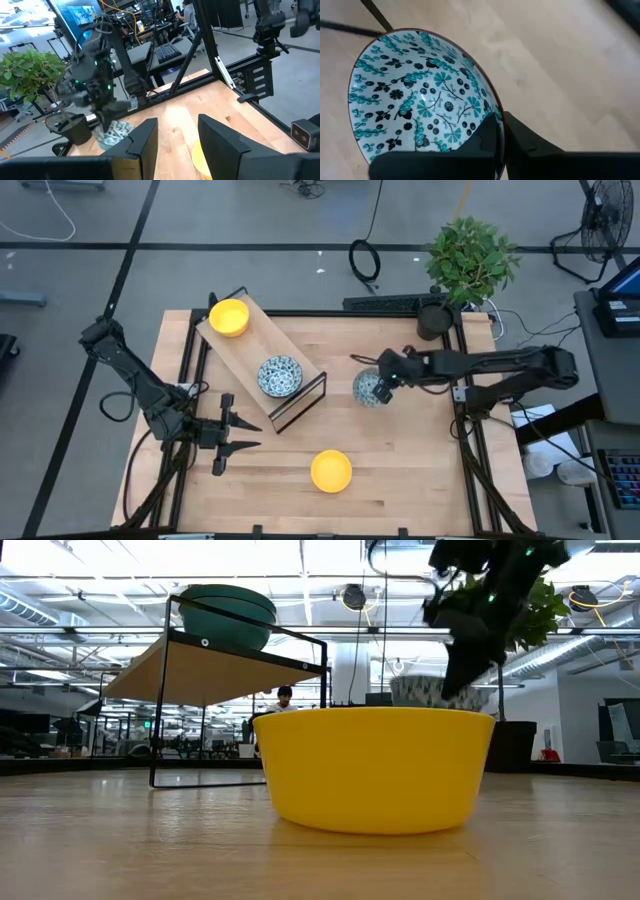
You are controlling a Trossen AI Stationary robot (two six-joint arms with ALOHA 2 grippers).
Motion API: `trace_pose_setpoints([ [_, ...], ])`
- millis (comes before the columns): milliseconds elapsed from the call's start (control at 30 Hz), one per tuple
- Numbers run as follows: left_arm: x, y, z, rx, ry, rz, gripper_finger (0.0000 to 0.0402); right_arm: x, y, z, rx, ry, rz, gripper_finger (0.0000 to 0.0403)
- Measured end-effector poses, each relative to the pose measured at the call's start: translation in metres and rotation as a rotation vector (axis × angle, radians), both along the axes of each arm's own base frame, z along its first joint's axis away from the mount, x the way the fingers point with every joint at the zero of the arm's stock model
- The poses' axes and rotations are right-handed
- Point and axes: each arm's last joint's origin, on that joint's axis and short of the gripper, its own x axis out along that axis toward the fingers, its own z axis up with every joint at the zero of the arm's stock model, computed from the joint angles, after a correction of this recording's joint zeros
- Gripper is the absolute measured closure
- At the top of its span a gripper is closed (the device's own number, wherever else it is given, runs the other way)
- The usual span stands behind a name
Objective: Pick & Place Mini bowls
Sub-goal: Stack the green patterned bowl on the green patterned bowls on the shelf
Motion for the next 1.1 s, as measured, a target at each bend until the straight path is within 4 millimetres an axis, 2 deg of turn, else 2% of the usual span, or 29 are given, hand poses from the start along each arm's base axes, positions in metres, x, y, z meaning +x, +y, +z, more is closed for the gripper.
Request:
trace_pose_setpoints([
  [167, 0.004, 0.004, 0.003, -0.017, -0.023, 0.028, 0.0256, 0.000, -0.003, 0.023, -0.138, -0.156, 0.023, 0.0402],
  [433, 0.016, 0.022, 0.005, -0.018, -0.041, 0.133, 0.0256, 0.017, -0.005, 0.034, -0.301, -0.258, 0.143, 0.0402],
  [667, 0.029, 0.047, 0.015, -0.093, -0.132, 0.268, 0.0256, 0.032, -0.014, 0.046, -0.595, -0.291, 0.135, 0.0402],
  [867, 0.039, 0.074, 0.026, -0.144, -0.245, 0.381, 0.0256, 0.049, -0.030, 0.057, -0.806, -0.359, 0.143, 0.0401],
  [1100, 0.047, 0.100, 0.028, -0.069, -0.259, 0.485, 0.0249, 0.066, -0.050, 0.060, -1.045, -0.371, 0.135, 0.0400],
])
